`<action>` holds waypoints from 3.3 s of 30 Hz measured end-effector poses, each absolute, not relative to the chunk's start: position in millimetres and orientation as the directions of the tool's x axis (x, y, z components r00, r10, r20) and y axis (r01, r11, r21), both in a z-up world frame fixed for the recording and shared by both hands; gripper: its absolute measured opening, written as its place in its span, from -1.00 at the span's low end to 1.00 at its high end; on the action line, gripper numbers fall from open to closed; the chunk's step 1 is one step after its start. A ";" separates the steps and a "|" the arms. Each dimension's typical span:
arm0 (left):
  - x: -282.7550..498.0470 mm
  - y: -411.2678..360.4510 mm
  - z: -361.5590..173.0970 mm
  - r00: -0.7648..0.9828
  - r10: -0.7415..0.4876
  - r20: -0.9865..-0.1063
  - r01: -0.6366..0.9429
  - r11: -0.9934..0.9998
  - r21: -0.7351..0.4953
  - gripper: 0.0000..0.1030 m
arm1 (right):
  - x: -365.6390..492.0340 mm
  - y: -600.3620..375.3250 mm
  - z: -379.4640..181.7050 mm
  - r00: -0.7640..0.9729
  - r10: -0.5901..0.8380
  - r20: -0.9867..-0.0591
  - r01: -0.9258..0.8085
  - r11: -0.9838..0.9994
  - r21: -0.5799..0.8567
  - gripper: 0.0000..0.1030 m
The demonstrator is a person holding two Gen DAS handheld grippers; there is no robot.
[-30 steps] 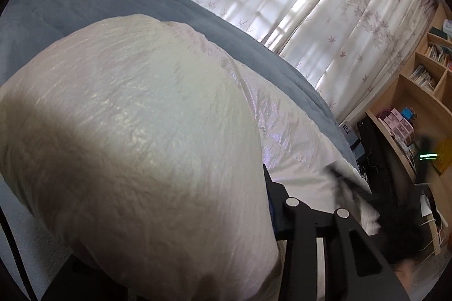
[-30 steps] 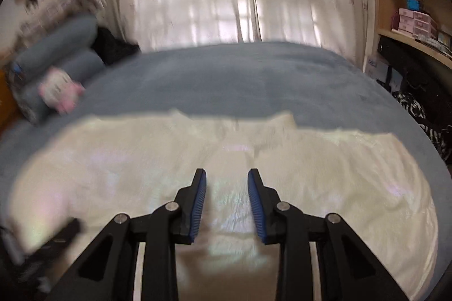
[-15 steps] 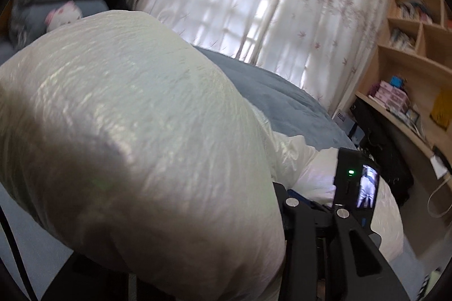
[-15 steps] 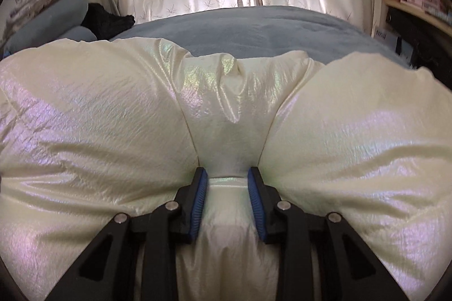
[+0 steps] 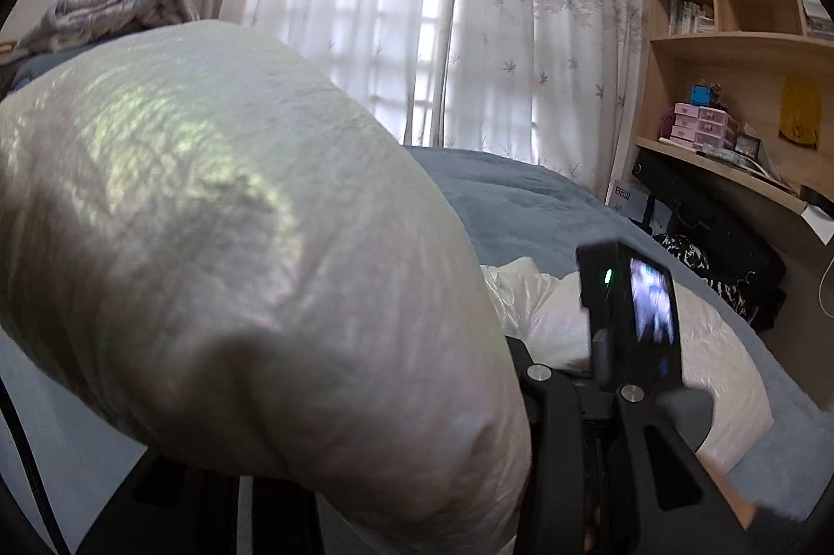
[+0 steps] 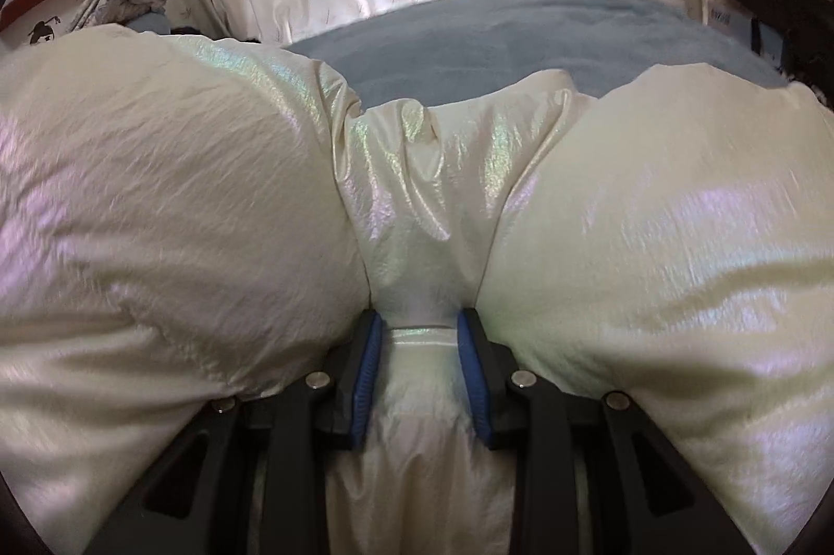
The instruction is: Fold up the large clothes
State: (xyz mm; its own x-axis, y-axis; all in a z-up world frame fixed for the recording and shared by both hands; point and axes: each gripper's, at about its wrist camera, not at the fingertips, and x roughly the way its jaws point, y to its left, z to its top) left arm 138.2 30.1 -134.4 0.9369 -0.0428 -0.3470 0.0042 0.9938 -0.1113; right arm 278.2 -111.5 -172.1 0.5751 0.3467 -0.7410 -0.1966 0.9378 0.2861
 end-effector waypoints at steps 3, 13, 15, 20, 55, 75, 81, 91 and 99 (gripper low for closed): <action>135.4 29.1 -129.9 0.940 -0.048 -0.337 0.015 0.995 -0.098 -0.27 | 284.0 -125.7 -153.8 0.573 0.412 -0.709 -0.198 0.909 0.368 -0.41; 131.4 11.3 -128.5 0.948 -0.055 -0.315 0.048 0.998 -0.031 -0.27 | 350.6 -121.6 -154.4 0.578 0.371 -0.727 -0.205 0.928 0.311 -0.52; 130.7 10.8 -130.0 0.947 -0.053 -0.318 0.048 0.999 -0.021 -0.27 | 362.0 -120.9 -164.1 0.548 0.384 -0.743 -0.201 0.923 0.329 -0.53; 131.9 9.2 -128.4 0.947 -0.049 -0.317 0.044 0.999 -0.023 -0.27 | 368.0 -121.1 -172.7 0.520 0.392 -0.759 -0.206 0.920 0.333 -0.52; 97.6 -210.7 -217.6 0.961 0.012 -0.276 0.216 0.589 0.779 -0.14 | 190.4 -386.2 -139.7 0.694 0.389 -0.606 0.009 0.837 0.547 -0.51; 50.9 -207.0 -229.7 0.897 -0.083 -0.434 0.427 0.414 0.804 0.80 | 137.2 -407.0 -71.2 0.774 0.185 -0.606 0.147 0.878 0.456 -0.13; 31.4 -185.4 -197.5 0.810 -0.143 -0.568 0.561 0.469 0.682 0.81 | 128.3 -384.0 -39.5 0.790 0.207 -0.577 0.074 0.902 0.426 -0.06; 37.6 -100.1 -104.4 0.597 -0.318 -0.737 0.718 0.621 0.314 0.80 | 141.6 -352.6 -10.2 0.767 0.274 -0.580 -0.051 0.927 0.370 0.30; 166.4 -27.9 -60.2 0.696 -0.260 -0.670 0.492 0.852 0.180 0.79 | 188.8 -327.6 -23.5 0.668 0.388 -0.635 -0.154 0.907 0.392 0.30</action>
